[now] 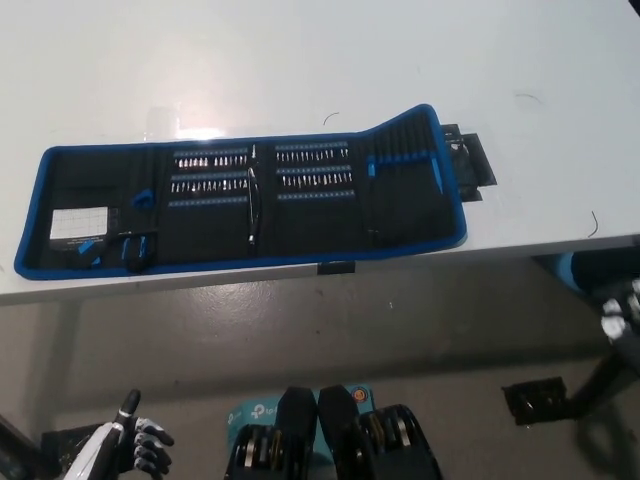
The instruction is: The robot uses its right hand to lift an edge of the toolkit kept in middle of the desk and make one fold in it
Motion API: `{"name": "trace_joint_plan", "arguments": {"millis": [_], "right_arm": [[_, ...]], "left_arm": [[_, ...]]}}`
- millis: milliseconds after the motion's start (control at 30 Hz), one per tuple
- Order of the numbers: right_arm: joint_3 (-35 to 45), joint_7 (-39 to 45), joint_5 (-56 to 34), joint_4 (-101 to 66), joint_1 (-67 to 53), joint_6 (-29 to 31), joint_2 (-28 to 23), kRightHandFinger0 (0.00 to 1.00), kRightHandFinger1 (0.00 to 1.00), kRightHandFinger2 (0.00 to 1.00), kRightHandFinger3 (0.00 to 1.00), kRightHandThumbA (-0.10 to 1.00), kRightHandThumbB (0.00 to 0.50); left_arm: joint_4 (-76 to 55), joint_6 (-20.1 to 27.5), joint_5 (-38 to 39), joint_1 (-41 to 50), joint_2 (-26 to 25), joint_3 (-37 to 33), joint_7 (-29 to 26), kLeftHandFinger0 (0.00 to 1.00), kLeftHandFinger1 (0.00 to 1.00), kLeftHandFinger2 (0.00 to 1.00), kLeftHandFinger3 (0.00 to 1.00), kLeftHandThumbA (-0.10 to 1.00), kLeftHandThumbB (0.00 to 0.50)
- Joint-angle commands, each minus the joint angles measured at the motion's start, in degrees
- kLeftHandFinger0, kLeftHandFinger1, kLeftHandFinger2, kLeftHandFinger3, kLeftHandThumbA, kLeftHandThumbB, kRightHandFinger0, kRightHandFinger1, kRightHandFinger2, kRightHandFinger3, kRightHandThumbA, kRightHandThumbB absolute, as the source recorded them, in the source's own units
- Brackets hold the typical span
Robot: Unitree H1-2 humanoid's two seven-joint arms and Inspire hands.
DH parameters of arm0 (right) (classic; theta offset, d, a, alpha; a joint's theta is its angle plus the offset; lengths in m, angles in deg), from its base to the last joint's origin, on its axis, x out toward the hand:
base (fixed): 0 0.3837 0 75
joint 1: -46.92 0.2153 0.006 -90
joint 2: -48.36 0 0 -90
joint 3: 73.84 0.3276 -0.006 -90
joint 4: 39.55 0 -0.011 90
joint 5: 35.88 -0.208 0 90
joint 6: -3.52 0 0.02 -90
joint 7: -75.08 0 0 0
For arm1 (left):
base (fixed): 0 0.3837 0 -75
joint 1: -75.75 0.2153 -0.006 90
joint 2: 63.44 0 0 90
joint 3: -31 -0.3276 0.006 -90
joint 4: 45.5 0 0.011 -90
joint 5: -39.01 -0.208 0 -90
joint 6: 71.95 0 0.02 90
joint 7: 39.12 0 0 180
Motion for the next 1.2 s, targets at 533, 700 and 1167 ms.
{"name": "trace_joint_plan", "arguments": {"millis": [533, 700, 1167], "right_arm": [[-5.05, 6.52, -1.24, -4.10, 19.87, -14.81, 0.85, 0.51, 0.61, 0.71, 1.00, 0.22, 0.325], [-5.64, 6.72, 0.45, 1.44, 21.06, -17.75, 1.44, 1.00, 1.00, 1.00, 1.00, 0.45, 0.345], [-5.84, 3.34, 1.91, 11.93, 22.94, -20.39, 6.03, 1.00, 1.00, 1.00, 1.00, 0.60, 0.404]], "left_arm": [[-1.96, -0.27, 0.67, 0.04, 0.01, 0.40, 1.13, 0.40, 0.35, 0.30, 0.36, 1.00, 0.500], [-1.71, -0.04, 0.34, -0.15, 0.36, 0.20, 0.91, 0.38, 0.34, 0.31, 0.37, 1.00, 0.500], [-1.82, -0.10, 0.37, -0.09, 0.51, 0.31, 1.22, 0.41, 0.35, 0.32, 0.39, 1.00, 0.500]]}}
